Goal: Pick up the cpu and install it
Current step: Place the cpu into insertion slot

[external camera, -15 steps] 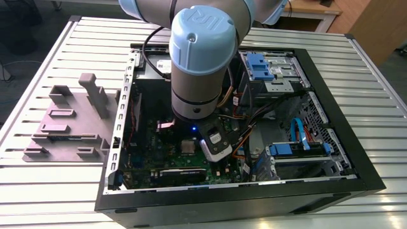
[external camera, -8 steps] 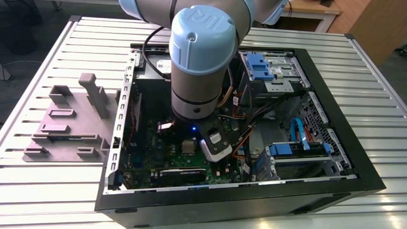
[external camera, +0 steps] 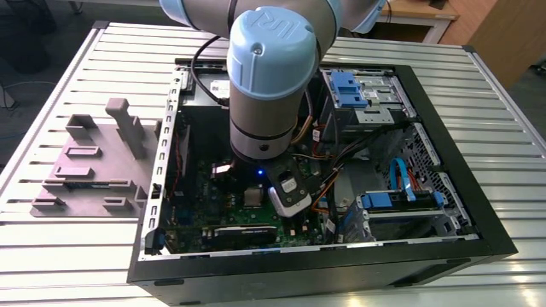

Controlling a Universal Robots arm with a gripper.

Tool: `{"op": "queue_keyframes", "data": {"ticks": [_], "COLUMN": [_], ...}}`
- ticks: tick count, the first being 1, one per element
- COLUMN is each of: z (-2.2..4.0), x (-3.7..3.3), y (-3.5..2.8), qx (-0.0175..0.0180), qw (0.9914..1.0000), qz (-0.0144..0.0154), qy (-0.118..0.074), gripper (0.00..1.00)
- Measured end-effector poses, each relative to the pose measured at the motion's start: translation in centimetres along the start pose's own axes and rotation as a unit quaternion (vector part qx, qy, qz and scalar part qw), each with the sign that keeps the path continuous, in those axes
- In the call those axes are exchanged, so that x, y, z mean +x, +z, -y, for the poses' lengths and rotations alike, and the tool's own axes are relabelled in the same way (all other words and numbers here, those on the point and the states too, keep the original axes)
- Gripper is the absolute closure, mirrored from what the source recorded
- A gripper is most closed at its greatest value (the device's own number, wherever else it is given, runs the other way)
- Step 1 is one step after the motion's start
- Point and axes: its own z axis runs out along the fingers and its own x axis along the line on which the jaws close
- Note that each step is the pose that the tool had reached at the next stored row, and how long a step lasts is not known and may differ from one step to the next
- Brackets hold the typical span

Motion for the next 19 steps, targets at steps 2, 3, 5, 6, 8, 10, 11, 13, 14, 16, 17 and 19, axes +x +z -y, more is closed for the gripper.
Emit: {"op": "queue_keyframes", "data": {"ticks": [2,3,5,6,8,10,11,13,14,16,17,19], "z": [0.00,0.00,-0.01,0.00,0.00,0.00,0.00,0.05,0.06,0.06,0.07,0.07], "x": [0.00,0.00,0.00,0.00,0.00,0.00,0.00,0.00,-0.01,-0.02,-0.03,-0.03], "y": [-0.01,-0.03,-0.04,-0.05,-0.07,-0.07,-0.08,-0.09,-0.09,-0.08,-0.08,-0.08], "qx": [0.0000,0.0000,0.0000,0.0000,0.0002,0.0002,0.0003,0.0004,0.0004,0.0003,0.0003,0.0003], "qw": [1.00000,1.00000,1.00000,0.99999,0.99999,0.99999,0.99999,0.99999,0.99999,0.99999,0.99999,0.99999], "qz": [0.0000,0.0001,0.0001,0.0000,-0.0001,-0.0001,-0.0001,-0.0002,-0.0002,-0.0001,-0.0001,-0.0002], "qy": [0.000,-0.001,-0.002,-0.003,-0.004,-0.005,-0.005,-0.005,-0.005,-0.005,-0.005,-0.005], "gripper": [0.57,0.57,0.57,0.57,0.57,0.57,0.57,0.57,0.57,0.57,0.57,0.57]}}
